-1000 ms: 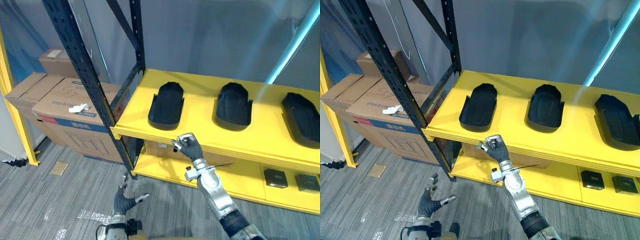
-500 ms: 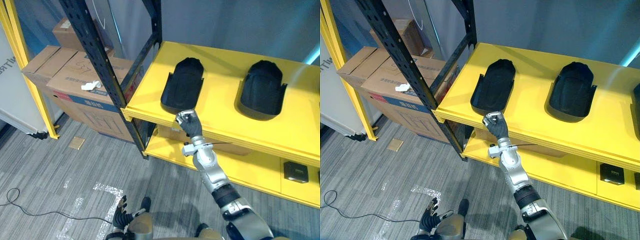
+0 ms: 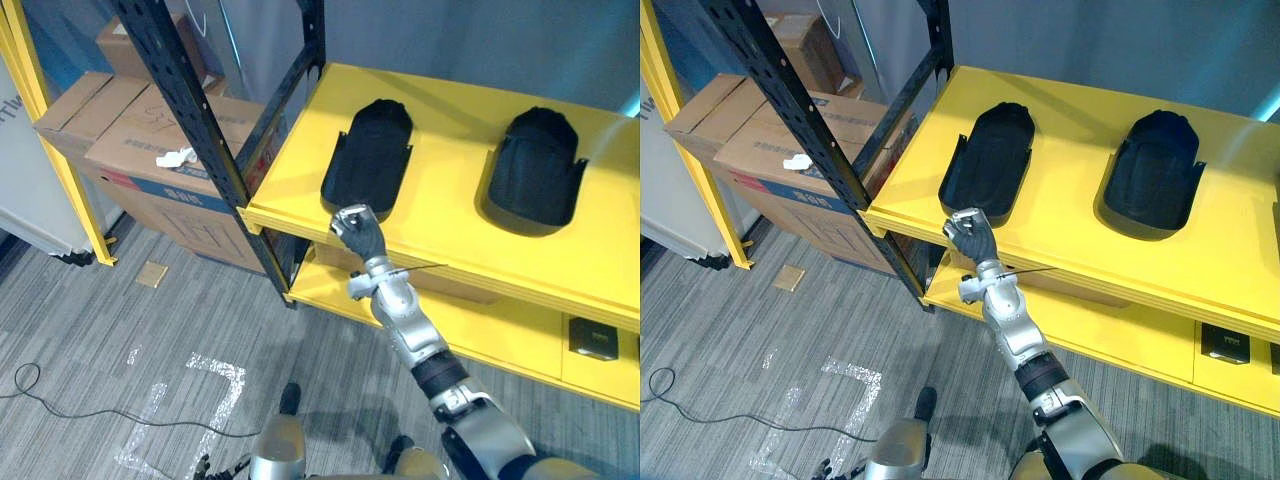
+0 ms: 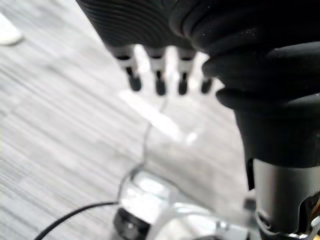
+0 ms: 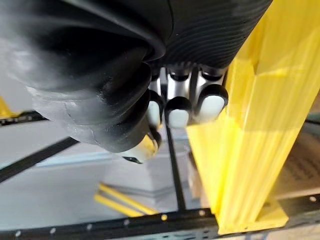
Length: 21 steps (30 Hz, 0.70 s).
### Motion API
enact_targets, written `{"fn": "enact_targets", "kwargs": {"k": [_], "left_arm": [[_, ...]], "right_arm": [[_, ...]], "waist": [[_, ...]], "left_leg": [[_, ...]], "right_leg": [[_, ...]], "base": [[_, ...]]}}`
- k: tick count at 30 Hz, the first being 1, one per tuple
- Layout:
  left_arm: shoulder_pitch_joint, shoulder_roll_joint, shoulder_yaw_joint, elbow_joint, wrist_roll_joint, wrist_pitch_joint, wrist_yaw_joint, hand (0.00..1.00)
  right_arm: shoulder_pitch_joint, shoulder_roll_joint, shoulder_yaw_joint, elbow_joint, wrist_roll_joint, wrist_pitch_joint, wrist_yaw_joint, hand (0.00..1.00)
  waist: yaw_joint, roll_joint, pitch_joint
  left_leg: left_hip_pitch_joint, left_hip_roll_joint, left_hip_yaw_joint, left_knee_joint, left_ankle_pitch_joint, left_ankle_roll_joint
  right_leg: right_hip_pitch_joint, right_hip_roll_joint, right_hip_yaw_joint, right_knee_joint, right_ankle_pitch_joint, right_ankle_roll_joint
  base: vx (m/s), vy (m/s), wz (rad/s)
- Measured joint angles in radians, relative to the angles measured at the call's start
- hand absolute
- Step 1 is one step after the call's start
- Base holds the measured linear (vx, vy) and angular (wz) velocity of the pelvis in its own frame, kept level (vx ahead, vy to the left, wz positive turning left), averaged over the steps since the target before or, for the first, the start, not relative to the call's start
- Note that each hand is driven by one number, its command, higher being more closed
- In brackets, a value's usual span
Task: Walk over and take plastic housings, then place them on the shelf
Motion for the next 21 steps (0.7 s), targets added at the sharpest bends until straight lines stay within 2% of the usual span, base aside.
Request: {"fn": "enact_targets", "kwargs": {"k": [5, 8, 15, 18, 21], "left_arm": [[-0.011, -0.001, -0.001, 0.011, -0.005, -0.002, 0.001, 0.00], [-0.021, -0.001, -0.001, 0.012, -0.005, -0.002, 0.008, 0.00], [-0.020, -0.001, 0.000, 0.014, -0.012, 0.003, 0.014, 0.00], [-0.024, -0.001, 0.000, 0.013, -0.013, -0.001, 0.014, 0.00], [-0.024, -0.002, 0.000, 0.014, -0.013, -0.005, 0.014, 0.00]], "right_arm": [[-0.079, 0.000, -0.046, 0.059, -0.009, 0.038, -0.040, 1.00], [-0.124, -0.005, -0.086, 0.089, -0.014, 0.041, -0.061, 1.00], [-0.197, -0.047, -0.132, 0.138, -0.037, 0.044, -0.064, 1.00], [-0.218, -0.064, -0.132, 0.143, -0.040, 0.046, -0.056, 1.00], [-0.246, -0.074, -0.131, 0.164, -0.074, 0.071, -0.052, 1.00]], "waist": [[0.000, 0.011, 0.015], [-0.002, 0.019, 0.039], [0.002, 0.017, 0.060], [0.002, 0.025, 0.066], [0.002, 0.033, 0.074]], "left_leg": [[-0.002, -0.009, -0.008, 0.008, 0.000, 0.000], [-0.012, -0.014, -0.019, 0.012, 0.000, 0.000], [-0.024, -0.014, -0.021, 0.020, 0.000, 0.000], [-0.035, -0.013, -0.021, 0.039, 0.000, 0.000], [-0.036, -0.012, -0.021, 0.043, 0.000, 0.000]], "right_leg": [[-0.002, -0.009, -0.004, 0.016, -0.015, 0.001], [-0.010, -0.017, -0.013, 0.032, -0.023, 0.000], [-0.019, -0.018, -0.014, 0.038, -0.021, 0.001], [-0.018, -0.017, -0.015, 0.038, -0.021, 0.001], [-0.017, -0.016, -0.015, 0.038, -0.021, 0.001]], "base": [[-0.02, -0.014, 0.04], [-0.03, -0.014, 0.09], [0.02, -0.013, 0.02], [0.00, 0.000, 0.00], [0.00, 0.000, 0.00]]}}
